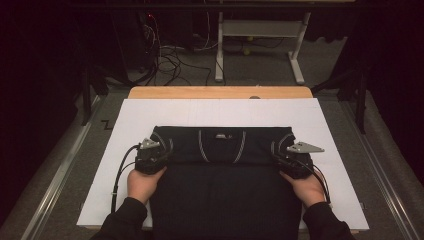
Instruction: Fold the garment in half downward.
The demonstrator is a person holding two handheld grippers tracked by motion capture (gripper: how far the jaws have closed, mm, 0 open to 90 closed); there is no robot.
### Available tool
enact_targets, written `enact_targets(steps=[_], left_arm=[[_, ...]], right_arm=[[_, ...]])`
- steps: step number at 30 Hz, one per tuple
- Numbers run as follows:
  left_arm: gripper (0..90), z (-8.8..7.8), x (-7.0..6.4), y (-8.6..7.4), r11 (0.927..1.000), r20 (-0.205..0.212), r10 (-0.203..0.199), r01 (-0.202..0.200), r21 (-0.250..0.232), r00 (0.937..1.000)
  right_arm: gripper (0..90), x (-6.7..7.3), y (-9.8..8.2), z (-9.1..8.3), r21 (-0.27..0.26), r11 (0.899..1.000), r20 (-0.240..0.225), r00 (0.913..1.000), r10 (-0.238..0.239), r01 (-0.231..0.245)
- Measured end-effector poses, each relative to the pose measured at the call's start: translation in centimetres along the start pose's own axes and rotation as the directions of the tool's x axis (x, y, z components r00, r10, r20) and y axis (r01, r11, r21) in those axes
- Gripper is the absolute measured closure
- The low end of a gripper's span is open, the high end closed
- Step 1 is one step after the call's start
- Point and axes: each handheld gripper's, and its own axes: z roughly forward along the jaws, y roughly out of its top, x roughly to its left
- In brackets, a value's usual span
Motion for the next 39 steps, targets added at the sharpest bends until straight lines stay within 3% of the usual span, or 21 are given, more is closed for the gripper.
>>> enact_targets(steps=[5, 12, 16, 21, 24, 30, 33, 36, 39], left_arm=[[76.4, -2.1, -1.0, 0.0, 0.9981, 0.024, 0.033, -0.032, -0.053, 0.9992], [76.2, -4.0, -2.5, -1.6, 0.9964, 0.067, 0.067, -0.064, -0.056, 0.9955], [76.2, -4.6, -3.2, -2.7, 0.9958, 0.073, 0.082, -0.078, -0.047, 0.994], [76.2, -5.4, -3.3, -4.1, 0.9974, 0.099, 0.062, -0.058, -0.043, 0.9931], [76.2, -5.8, -3.9, -4.8, 0.9956, 0.084, 0.09, -0.088, -0.034, 0.9923], [74.6, -5.4, -3.7, -5.6, 0.9978, 0.095, 0.065, -0.066, 0.005, 0.9934], [74.1, -5.2, -4.0, -6.1, 0.9964, 0.086, 0.078, -0.081, 0.027, 0.9932], [70.8, -5.2, -4.1, -6.3, 0.9952, 0.081, 0.09, -0.093, 0.031, 0.9926], [65.3, -5.3, -3.7, -6.4, 0.9968, 0.093, 0.072, -0.075, 0.029, 0.993]], right_arm=[[81.5, 0.5, 0.2, -1.6, -0.07, 0.997, 0.016, 0.9997, -0.019, 0.021], [81.5, 1.0, -1.1, -3.8, -0.1, 0.994, 0.01, 0.9991, -0.041, 0.042], [81.5, 1.2, -2.1, -4.6, -0.091, 0.995, -0.001, 0.999, -0.045, 0.045], [81.7, 1.7, -3.3, -5.5, -0.081, 0.996, -0.017, 0.999, -0.041, 0.039], [81.7, 2.1, -3.8, -6.0, -0.073, 0.996, -0.017, 0.9988, -0.046, 0.044], [81.1, 2.4, -4.6, -6.3, -0.05, 0.998, -0.023, 0.9985, -0.05, 0.049], [80.2, 2.5, -5.0, -6.2, -0.034, 0.999, -0.027, 0.9987, -0.044, 0.043], [78.5, 2.4, -5.3, -6.3, -0.034, 0.999, -0.035, 0.999, -0.029, 0.027], [74.8, 2.2, -5.5, -6.4, -0.036, 0.999, -0.042, 0.999, -0.015, 0.013]])
